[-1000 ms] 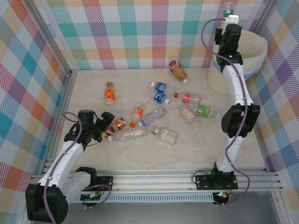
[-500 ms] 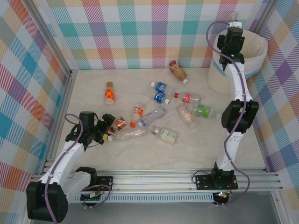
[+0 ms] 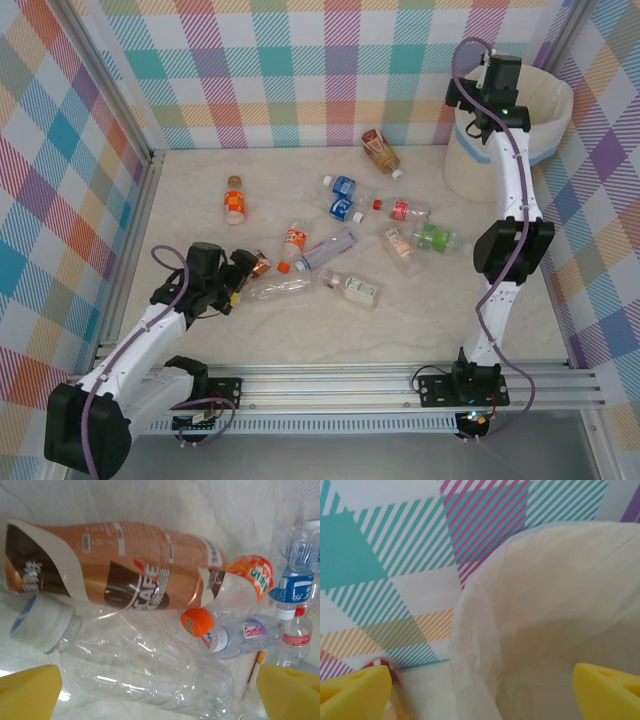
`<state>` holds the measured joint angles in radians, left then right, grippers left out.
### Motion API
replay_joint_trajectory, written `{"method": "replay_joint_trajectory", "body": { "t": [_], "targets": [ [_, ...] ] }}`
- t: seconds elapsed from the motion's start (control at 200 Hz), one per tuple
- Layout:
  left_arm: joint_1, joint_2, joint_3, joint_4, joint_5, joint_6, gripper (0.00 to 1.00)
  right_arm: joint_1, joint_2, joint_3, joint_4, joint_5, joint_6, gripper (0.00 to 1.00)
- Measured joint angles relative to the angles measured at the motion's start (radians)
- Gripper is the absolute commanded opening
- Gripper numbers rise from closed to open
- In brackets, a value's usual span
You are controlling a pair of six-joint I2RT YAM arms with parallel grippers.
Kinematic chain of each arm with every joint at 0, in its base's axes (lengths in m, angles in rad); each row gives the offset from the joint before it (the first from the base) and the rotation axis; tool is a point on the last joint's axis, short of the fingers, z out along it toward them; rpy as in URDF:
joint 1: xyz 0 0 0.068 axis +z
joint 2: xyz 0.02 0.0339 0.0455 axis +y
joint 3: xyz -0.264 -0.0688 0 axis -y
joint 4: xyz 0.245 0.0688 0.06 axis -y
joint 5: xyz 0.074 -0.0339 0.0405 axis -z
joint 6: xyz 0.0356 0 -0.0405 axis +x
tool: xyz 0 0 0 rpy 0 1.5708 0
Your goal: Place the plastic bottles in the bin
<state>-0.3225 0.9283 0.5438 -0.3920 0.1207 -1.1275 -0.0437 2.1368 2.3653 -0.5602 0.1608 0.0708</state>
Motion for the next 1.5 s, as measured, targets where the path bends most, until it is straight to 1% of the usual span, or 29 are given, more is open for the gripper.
{"method": "replay_joint_trajectory", "body": {
  "t": [0.05,0.125,0.2,0.305,0.42,0.545,0.64,0.79,0.865,0.925,1.035,1.135,1.24,1.385,1.46,1.5],
  "targets": [
    [-0.050,0.008,0.000,0.002,-0.030,-0.021,1.00,0.000,-0.027,-0.027,-0.013,-0.039,0.010,1.00],
    [-0.124,0.033,0.001,0.010,-0.067,-0.067,1.00,0.002,-0.117,-0.131,-0.013,-0.115,0.034,1.00],
    [-0.177,0.064,0.001,0.029,-0.094,-0.117,1.00,0.005,-0.247,-0.294,0.033,-0.204,0.059,1.00],
    [-0.216,0.089,0.001,0.029,-0.139,-0.185,1.00,0.017,-0.433,-0.521,0.138,-0.335,0.097,1.00],
    [-0.232,0.088,-0.001,0.032,-0.188,-0.253,1.00,0.042,-0.591,-0.728,0.269,-0.483,0.148,1.00],
    [-0.232,0.084,-0.014,0.041,-0.251,-0.296,1.00,0.079,-0.705,-0.937,0.392,-0.616,0.181,1.00],
    [-0.232,0.083,-0.034,0.071,-0.278,-0.335,1.00,0.110,-0.754,-1.050,0.426,-0.690,0.181,1.00],
    [-0.232,0.084,-0.083,0.123,-0.299,-0.393,1.00,0.145,-0.837,-1.181,0.433,-0.775,0.183,1.00],
    [-0.232,0.094,-0.089,0.139,-0.299,-0.408,0.97,0.146,-0.889,-1.238,0.441,-0.806,0.186,1.00],
    [-0.232,0.111,-0.089,0.155,-0.298,-0.417,0.92,0.146,-0.937,-1.289,0.465,-0.816,0.199,1.00],
    [-0.232,0.156,-0.089,0.180,-0.293,-0.432,0.85,0.146,-1.011,-1.391,0.525,-0.815,0.229,1.00],
    [-0.232,0.211,-0.089,0.210,-0.278,-0.437,0.79,0.146,-1.035,-1.458,0.570,-0.803,0.251,1.00],
    [-0.232,0.269,-0.087,0.223,-0.265,-0.436,0.73,0.146,-1.034,-1.483,0.586,-0.793,0.264,1.00],
    [-0.232,0.298,-0.065,0.201,-0.261,-0.428,0.62,0.149,-1.034,-1.483,0.601,-0.790,0.266,1.00],
    [-0.232,0.313,-0.053,0.196,-0.261,-0.423,0.54,0.150,-1.034,-1.483,0.594,-0.792,0.265,1.00],
    [-0.232,0.319,-0.048,0.195,-0.261,-0.417,0.51,0.150,-1.034,-1.483,0.582,-0.795,0.261,1.00]
  ]
}}
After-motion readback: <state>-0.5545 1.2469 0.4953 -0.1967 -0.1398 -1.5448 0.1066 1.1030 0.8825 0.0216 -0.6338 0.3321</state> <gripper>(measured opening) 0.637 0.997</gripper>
